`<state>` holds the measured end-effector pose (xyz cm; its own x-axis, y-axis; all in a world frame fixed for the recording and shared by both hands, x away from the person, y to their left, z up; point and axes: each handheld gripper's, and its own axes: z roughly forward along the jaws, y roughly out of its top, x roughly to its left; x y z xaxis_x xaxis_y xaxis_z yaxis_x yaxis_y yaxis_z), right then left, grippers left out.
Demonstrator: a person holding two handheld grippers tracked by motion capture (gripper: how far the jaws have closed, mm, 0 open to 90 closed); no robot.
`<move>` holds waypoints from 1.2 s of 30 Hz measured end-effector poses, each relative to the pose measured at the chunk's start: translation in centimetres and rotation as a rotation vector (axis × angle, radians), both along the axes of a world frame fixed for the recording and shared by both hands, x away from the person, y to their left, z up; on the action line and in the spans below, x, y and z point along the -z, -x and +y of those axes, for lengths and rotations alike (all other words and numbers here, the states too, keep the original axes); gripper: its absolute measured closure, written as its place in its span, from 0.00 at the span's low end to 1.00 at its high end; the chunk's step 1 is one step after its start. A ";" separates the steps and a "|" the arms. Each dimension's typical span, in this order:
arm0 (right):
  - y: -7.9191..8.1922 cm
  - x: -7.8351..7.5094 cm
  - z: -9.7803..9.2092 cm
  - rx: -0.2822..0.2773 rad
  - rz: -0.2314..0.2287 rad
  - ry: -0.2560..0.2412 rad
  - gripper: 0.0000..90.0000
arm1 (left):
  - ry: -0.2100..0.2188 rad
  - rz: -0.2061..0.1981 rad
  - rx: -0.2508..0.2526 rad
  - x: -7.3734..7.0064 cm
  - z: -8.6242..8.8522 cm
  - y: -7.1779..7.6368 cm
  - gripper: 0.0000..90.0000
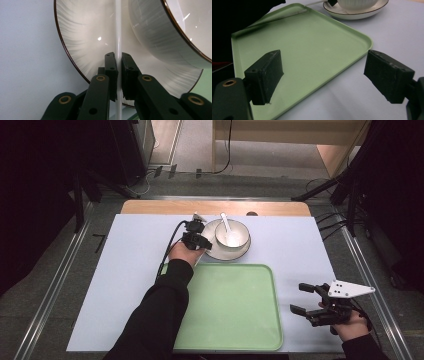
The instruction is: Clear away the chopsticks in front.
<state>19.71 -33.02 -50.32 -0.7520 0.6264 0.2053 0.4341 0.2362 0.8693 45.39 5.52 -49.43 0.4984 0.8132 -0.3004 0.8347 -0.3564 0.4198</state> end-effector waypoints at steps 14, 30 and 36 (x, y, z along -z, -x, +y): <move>0.1 0.0 0.0 0.000 -0.001 -0.006 0.18 | 0.047 -0.013 -0.034 -2.9 2.7 0.3 0.96; 0.0 0.1 0.2 0.000 0.000 0.001 0.18 | 0.113 -0.061 -0.054 -5.4 7.1 4.7 0.96; 0.0 0.1 0.2 0.003 0.002 0.002 0.18 | 0.139 -0.068 -0.048 -5.6 8.4 6.8 0.96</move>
<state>19.71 -32.86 -50.39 -0.7500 0.6288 0.2052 0.4363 0.2372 0.8680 38.56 13.94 -43.85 0.4828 0.7897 -0.3785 0.8173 -0.2512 0.5185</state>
